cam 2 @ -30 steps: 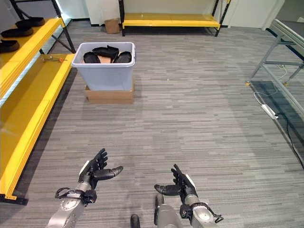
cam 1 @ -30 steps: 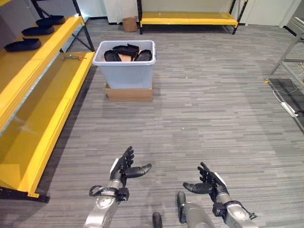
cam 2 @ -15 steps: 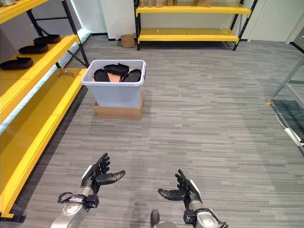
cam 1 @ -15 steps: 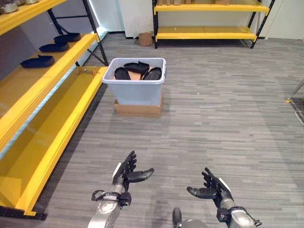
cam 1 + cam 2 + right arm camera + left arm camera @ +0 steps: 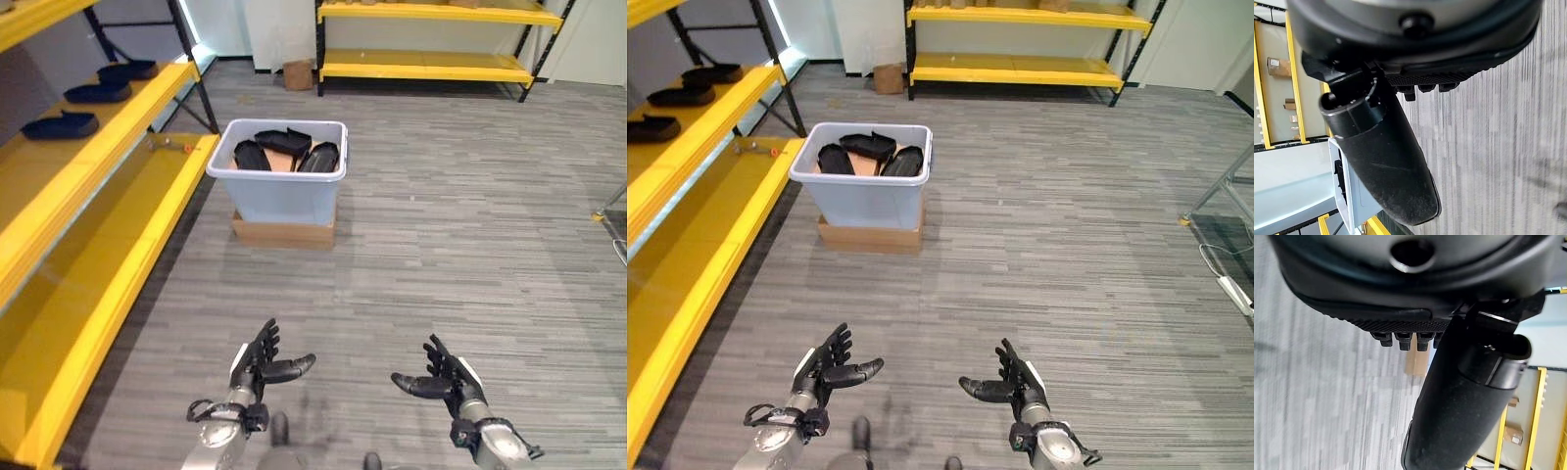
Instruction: Move parts from the plastic box to the shelf.
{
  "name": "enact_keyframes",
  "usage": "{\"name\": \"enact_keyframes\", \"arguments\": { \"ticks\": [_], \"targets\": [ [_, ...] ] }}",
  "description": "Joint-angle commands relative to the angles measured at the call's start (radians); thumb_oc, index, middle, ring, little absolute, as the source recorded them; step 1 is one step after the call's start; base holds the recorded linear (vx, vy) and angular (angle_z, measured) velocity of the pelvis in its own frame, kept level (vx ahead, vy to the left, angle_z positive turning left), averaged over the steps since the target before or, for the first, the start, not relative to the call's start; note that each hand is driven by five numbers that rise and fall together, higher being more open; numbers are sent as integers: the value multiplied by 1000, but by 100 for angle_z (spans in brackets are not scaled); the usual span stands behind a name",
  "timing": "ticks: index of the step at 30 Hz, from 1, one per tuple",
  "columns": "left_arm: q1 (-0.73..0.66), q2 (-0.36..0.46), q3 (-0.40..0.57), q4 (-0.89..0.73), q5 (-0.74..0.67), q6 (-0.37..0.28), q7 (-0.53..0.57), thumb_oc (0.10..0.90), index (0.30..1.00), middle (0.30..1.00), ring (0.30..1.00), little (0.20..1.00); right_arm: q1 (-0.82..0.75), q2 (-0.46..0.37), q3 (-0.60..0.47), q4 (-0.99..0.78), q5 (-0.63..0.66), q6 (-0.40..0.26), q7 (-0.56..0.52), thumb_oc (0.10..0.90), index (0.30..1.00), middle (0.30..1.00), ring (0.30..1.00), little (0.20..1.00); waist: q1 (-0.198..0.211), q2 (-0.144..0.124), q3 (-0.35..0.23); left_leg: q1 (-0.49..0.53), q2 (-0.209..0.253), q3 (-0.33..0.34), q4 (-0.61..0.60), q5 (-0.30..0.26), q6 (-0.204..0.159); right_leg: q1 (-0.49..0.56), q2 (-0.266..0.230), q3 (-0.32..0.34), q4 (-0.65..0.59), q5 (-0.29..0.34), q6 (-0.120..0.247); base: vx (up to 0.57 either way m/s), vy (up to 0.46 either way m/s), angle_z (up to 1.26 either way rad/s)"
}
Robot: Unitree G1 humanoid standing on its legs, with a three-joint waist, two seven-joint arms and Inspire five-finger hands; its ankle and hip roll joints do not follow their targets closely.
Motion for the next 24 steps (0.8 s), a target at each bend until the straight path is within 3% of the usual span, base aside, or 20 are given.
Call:
{"name": "enact_keyframes", "arguments": {
  "ticks": [1, 2, 3, 4, 5, 7, 8, 9, 11, 13, 14, 15, 18, 22, 24],
  "targets": [
    [-43, 50, 22, -132, 36, -87, -6, 900, 1000, 1000, 1000, 1000, -80, 3, -1, -94, 9, -72, 26, 900, 1000, 1000, 1000, 1000, 34, -25, -40, 20, -23, 24, 88, -130, 29, -67, -83, 26, 81, 38, 33, 168, 238, 9],
    [-50, 54, 21, -132, 37, -86, -2, 900, 1000, 1000, 1000, 1000, -84, 7, 2, -93, 9, -73, 25, 900, 1000, 1000, 1000, 1000, 34, -23, -39, 23, -35, 26, 85, -137, 39, -81, -92, 27, 113, 48, 38, 203, 344, 12],
    [-59, 61, 19, -135, 48, -83, 2, 900, 1000, 1000, 1000, 1000, -83, 16, 7, -94, 6, -73, 27, 900, 1000, 1000, 1000, 1000, 33, -17, -34, 35, -66, 24, 80, -155, 71, -146, -120, 32, 260, 114, 41, 154, 273, 7],
    [-59, 62, 20, -135, 48, -83, 2, 900, 1000, 1000, 1000, 1000, -84, 16, 8, -94, 6, -73, 27, 900, 1000, 1000, 1000, 1000, 34, -18, -36, 33, -67, 26, 80, -155, 72, -152, -122, 35, 265, 112, 42, 171, 356, 12],
    [-68, 70, 15, -139, 57, -83, 6, 900, 1000, 1000, 1000, 1000, -87, 22, 18, -96, 1, -73, 27, 900, 1000, 1000, 1000, 1000, 25, -9, -18, 56, -91, 28, 76, -167, 100, -222, -142, 43, 413, 231, 39, 65, 170, 9],
    [-75, 78, 14, -141, 60, -82, 6, 900, 1000, 1000, 1000, 1000, -86, 22, 20, -100, -1, -76, 28, 900, 1000, 1000, 1000, 1000, 16, 0, -4, 72, -93, 28, 70, -172, 109, -256, -135, 41, 477, 240, 33, 113, 197, 11],
    [-79, 80, 13, -138, 71, -80, 6, 900, 1000, 1000, 1000, 1000, -84, 24, 21, -104, -3, -77, 29, 900, 1000, 1000, 1000, 1000, 11, 8, 4, 87, -95, 25, 68, -184, 116, -290, -131, 32, 521, 214, 29, 171, 195, 10],
    [-82, 81, 11, -135, 76, -80, 3, 900, 1000, 1000, 1000, 1000, -85, 23, 18, -105, -1, -75, 30, 900, 1000, 1000, 1000, 1000, -1, 17, 10, 104, -93, 23, 60, -191, 119, -336, -95, 28, 535, 189, 26, 203, 144, 12],
    [-77, 78, 14, -131, 70, -81, -1, 900, 1000, 1000, 1000, 1000, -82, 16, 16, -105, 11, -73, 34, 900, 1000, 1000, 1000, 1000, -24, 23, 20, 153, -101, 18, 41, -200, 113, -401, -40, 14, 480, 143, 23, 245, 72, 14],
    [-74, 77, 19, -130, 69, -79, -2, 900, 1000, 1000, 1000, 1000, -79, 14, 12, -104, 13, -75, 33, 900, 1000, 1000, 1000, 1000, -30, 21, 22, 202, -109, 20, 17, -230, 106, -405, -64, -68, 327, 146, 26, 383, -51, 10],
    [-73, 69, 25, -124, 73, -79, -4, 900, 1000, 1000, 1000, 1000, -80, 11, 10, -101, 5, -77, 32, 900, 1000, 1000, 1000, 1000, -48, 15, 16, 250, -112, 10, 3, -249, 87, -427, -61, -87, 146, 179, 48, 488, -133, -10],
    [-70, 67, 26, -121, 73, -81, -6, 900, 1000, 1000, 1000, 1000, -81, 10, 12, -101, 0, -74, 33, 900, 1000, 1000, 1000, 1000, -56, 16, 15, 270, -106, 6, 4, -256, 80, -429, -55, -73, 97, 197, 58, 390, -117, 0],
    [-62, 60, 29, -126, 79, -83, -11, 900, 1000, 1000, 1000, 1000, -77, 6, 18, -119, -12, -71, 38, 900, 1000, 1000, 1000, 1000, -60, 17, 13, 311, -95, 0, 6, -268, 66, -417, -41, -69, 42, 223, 71, 304, -115, 15],
    [-68, 45, 13, -118, 83, -82, -16, 900, 1000, 1000, 1000, 1000, -68, -1, 19, -114, 9, -75, 42, 900, 1000, 1000, 1000, 1000, -64, 20, -19, 331, -69, 7, 36, -272, 43, -371, -19, -73, 74, 202, 43, 328, -166, 11],
    [-73, 44, 6, -125, 75, -81, -17, 900, 1000, 1000, 1000, 1000, -66, -12, 14, -125, 22, -78, 45, 900, 1000, 1000, 1000, 1000, -81, 41, -29, 322, -33, -1, 96, -242, 17, -370, 7, -81, 122, 157, 11, 406, -254, 26]
  ]
}}
